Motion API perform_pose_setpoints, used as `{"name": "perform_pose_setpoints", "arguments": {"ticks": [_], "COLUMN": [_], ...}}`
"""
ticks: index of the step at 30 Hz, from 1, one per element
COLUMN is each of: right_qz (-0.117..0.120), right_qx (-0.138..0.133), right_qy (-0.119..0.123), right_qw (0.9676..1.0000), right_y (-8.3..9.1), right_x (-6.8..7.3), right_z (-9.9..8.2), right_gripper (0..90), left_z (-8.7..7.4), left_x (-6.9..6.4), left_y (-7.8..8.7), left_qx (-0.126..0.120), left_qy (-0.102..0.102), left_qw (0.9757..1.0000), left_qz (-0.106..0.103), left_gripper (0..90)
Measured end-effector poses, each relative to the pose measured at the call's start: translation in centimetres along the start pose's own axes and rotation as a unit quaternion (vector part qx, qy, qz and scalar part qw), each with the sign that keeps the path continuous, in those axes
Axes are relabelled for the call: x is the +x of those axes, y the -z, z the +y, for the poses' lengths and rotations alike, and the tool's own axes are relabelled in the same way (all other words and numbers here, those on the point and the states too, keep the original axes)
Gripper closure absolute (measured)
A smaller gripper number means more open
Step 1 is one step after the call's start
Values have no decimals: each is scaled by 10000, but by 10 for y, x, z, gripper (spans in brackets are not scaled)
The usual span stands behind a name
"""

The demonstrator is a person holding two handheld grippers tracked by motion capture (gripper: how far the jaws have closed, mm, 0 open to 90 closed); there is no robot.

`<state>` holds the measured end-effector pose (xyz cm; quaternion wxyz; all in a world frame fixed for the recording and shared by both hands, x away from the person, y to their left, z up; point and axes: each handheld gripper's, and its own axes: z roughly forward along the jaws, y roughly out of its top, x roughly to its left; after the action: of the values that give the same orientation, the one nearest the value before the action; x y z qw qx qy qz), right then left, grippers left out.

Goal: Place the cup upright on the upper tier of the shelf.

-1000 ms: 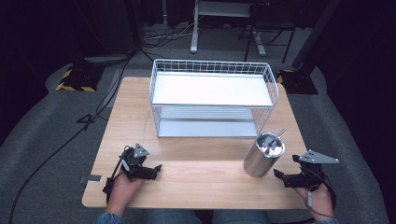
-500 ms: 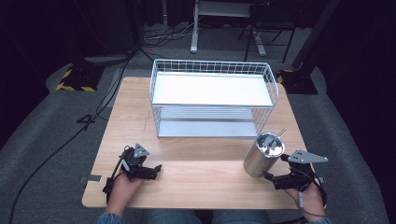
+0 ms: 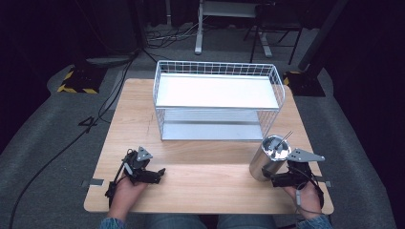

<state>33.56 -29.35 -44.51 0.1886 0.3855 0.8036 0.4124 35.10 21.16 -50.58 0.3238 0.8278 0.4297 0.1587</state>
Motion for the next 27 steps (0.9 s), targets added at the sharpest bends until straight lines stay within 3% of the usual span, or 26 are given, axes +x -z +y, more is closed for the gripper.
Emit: {"name": "perform_pose_setpoints", "arguments": {"ticks": [8, 12, 27], "right_qz": [-107, -44, -125], "right_qx": [-305, -242, -41], "right_qy": [158, 48, -11], "right_qw": [9994, 9997, 9999], "right_y": [-12, -12, -10], "right_x": [2, 0, 2], "right_z": [6, 7, 12], "right_gripper": [2, 32, 38], "left_z": [0, 0, 0], "left_x": [0, 0, 0], "left_y": [0, 0, 0], "left_qx": [0, -1, -3], "left_qy": [0, 0, 1], "left_qw": [10000, 10000, 10000], "left_qz": [0, 0, -1], "left_gripper": [41, 41, 41]}}
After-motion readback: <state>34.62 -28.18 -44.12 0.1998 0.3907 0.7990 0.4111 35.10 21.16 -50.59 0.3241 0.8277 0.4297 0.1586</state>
